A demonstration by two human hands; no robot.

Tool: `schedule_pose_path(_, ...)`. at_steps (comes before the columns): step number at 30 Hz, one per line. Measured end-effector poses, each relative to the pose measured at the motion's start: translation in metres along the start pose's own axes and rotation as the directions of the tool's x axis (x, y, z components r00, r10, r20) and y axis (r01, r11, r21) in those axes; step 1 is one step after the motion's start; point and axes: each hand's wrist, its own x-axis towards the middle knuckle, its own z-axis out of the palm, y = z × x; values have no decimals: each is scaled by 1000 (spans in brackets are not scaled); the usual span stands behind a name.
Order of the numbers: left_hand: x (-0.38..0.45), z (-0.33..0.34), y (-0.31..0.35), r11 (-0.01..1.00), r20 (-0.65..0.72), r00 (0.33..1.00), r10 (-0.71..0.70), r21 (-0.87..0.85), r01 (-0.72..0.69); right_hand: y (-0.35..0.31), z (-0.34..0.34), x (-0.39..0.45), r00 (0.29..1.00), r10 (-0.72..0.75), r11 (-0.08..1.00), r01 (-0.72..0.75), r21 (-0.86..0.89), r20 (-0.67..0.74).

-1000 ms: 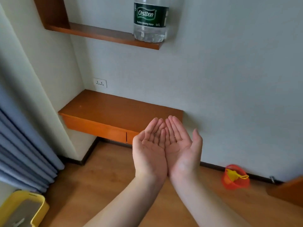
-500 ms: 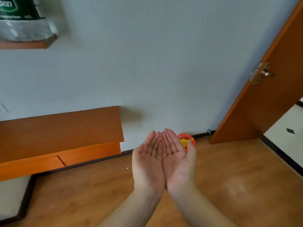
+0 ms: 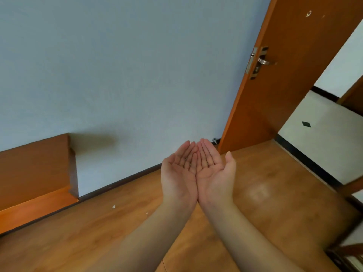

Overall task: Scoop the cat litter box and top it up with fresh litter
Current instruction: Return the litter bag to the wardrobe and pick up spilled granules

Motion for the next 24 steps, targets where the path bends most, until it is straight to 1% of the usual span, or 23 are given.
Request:
schedule_pose_path(5,43,26,-31,1000,-20,1000,7,11,-6,-36,-8,50,1000,18,1000,-18,-2,1)
schedule_pose_path(12,132,45,-40,1000,-45,999,20,11,-19,-46,1,141,999,54,998,-55,-20,-4)
schedule_pose_path(15,183,55,-37,1000,-30,1000,9,8,-9,-49,11,191,999,43,999,-43,-27,-8)
schedule_pose_path(18,234,78,-33,1000,-39,999,-11,2,11,-57,30,238,1000,27,1000,-27,-15,-10)
schedule_pose_path(24,306,122,-26,999,1,1000,-26,21,26,-81,69,309,1000,-7,1000,8,22,-21)
